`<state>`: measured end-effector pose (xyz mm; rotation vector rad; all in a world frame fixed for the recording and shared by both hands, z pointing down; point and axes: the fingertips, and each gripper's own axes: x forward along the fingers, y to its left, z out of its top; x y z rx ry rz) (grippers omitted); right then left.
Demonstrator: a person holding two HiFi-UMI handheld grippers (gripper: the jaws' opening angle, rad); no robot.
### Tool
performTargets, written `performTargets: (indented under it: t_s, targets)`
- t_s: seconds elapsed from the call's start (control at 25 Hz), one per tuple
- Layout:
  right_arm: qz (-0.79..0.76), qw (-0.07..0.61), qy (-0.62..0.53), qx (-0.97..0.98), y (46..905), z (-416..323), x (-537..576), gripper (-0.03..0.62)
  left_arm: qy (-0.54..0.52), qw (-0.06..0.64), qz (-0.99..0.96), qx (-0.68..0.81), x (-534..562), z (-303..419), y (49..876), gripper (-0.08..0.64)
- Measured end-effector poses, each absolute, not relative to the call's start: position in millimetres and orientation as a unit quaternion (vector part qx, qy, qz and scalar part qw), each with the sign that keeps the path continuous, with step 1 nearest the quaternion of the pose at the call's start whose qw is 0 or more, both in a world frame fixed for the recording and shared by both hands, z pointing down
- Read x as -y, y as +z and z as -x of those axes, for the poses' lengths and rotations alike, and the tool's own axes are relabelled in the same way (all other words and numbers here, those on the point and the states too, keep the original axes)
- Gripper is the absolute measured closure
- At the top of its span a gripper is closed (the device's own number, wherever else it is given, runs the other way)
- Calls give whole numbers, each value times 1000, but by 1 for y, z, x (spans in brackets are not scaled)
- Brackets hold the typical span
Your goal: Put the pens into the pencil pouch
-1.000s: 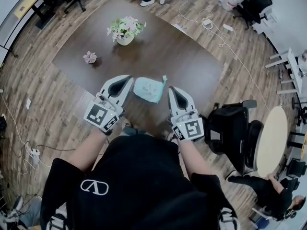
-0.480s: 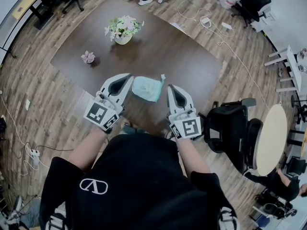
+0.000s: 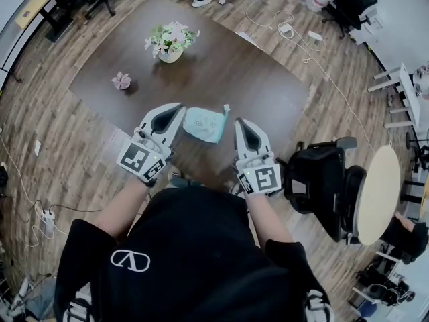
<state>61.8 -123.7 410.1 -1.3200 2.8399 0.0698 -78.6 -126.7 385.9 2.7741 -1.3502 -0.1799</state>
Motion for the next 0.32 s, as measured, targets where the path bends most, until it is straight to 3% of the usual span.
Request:
performTargets:
  t_s: [0.32]
  targets:
    - [424, 5, 26, -905, 408, -59, 125, 594, -56, 32, -897, 438, 127, 85, 388, 558]
